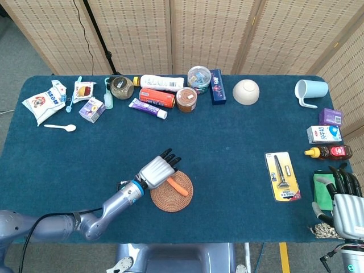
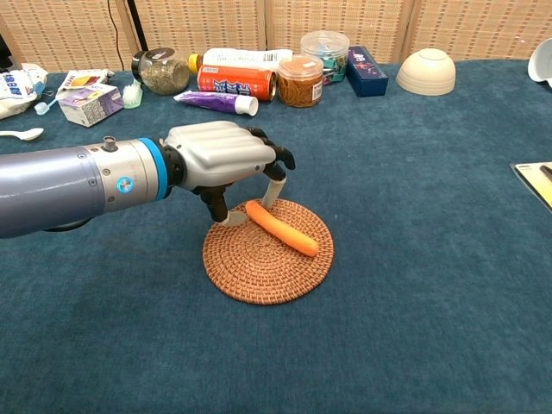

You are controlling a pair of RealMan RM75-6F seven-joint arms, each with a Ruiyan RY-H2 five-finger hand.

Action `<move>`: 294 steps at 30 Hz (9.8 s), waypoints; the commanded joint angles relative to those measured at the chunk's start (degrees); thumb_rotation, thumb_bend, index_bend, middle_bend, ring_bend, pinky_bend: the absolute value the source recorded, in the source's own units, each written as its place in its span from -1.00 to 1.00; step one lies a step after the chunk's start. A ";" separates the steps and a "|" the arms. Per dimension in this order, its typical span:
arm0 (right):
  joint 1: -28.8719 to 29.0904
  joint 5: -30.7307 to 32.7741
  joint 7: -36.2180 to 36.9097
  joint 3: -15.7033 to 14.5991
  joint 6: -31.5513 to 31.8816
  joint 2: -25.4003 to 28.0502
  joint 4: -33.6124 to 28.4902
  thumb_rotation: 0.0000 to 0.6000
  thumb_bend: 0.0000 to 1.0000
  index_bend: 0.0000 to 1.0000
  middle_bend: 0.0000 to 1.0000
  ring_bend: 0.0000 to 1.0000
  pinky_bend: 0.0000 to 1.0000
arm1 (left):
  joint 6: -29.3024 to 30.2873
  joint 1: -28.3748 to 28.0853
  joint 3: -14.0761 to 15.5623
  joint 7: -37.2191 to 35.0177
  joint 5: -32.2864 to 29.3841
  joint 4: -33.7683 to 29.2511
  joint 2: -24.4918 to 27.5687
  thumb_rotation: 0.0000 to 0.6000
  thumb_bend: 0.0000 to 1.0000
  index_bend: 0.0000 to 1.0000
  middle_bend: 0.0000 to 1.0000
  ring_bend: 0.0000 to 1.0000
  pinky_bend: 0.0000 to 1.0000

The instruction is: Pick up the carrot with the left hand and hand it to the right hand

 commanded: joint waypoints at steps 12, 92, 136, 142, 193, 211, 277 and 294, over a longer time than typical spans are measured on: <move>-0.16 -0.08 0.46 -0.13 0.06 0.23 0.09 1.00 -0.39 -0.44 -0.82 -0.91 -0.87 | 2.69 -0.01 0.15 0.17 0.23 1.47 -2.21 1.00 -0.19 0.14 -0.68 -0.69 -0.89; 35.55 0.09 71.72 6.32 -47.00 -9.80 0.32 1.00 -0.39 -0.21 -0.70 -0.84 -0.83 | 16.67 2.00 -4.58 -5.30 27.97 -18.93 20.49 1.00 -0.08 0.46 -0.54 -0.69 -0.89; 42.72 3.69 75.78 5.90 -50.14 -14.49 3.26 1.00 -0.39 -0.13 -0.68 -0.83 -0.85 | 14.45 0.86 -4.14 -3.17 26.06 -16.48 16.78 1.00 -0.09 0.45 -0.55 -0.70 -0.89; 43.04 4.08 75.58 5.98 -50.53 -14.89 3.50 1.00 -0.39 -0.09 -0.66 -0.83 -0.85 | 14.38 0.68 -4.16 -2.98 26.10 -16.14 16.29 1.00 -0.09 0.45 -0.55 -0.70 -0.89; 43.17 6.59 73.52 6.55 -52.59 -15.71 4.00 1.00 0.04 0.31 -0.28 -0.40 -0.78 | 14.25 1.11 -3.23 -3.21 26.47 -16.42 16.45 1.00 -0.09 0.44 -0.55 -0.71 -0.89; 42.72 7.62 71.47 6.77 -53.16 -15.27 2.76 1.00 0.16 0.43 -0.14 -0.22 -0.73 | 14.12 1.32 -3.40 -2.59 26.07 -17.22 17.14 1.00 -0.09 0.44 -0.55 -0.71 -0.89; 40.59 1.36 81.48 4.59 -51.17 -13.08 5.27 1.00 0.21 0.52 -0.01 -0.05 -0.73 | 15.25 3.56 -3.61 -4.11 24.57 -15.41 21.90 1.00 -0.09 0.47 -0.55 -0.71 -0.89; 40.32 -0.08 83.85 3.07 -49.72 -11.66 5.53 1.00 0.21 0.53 0.00 -0.05 -0.73 | 16.68 5.02 -3.90 -6.13 23.72 -14.06 24.30 1.00 -0.09 0.47 -0.55 -0.71 -0.89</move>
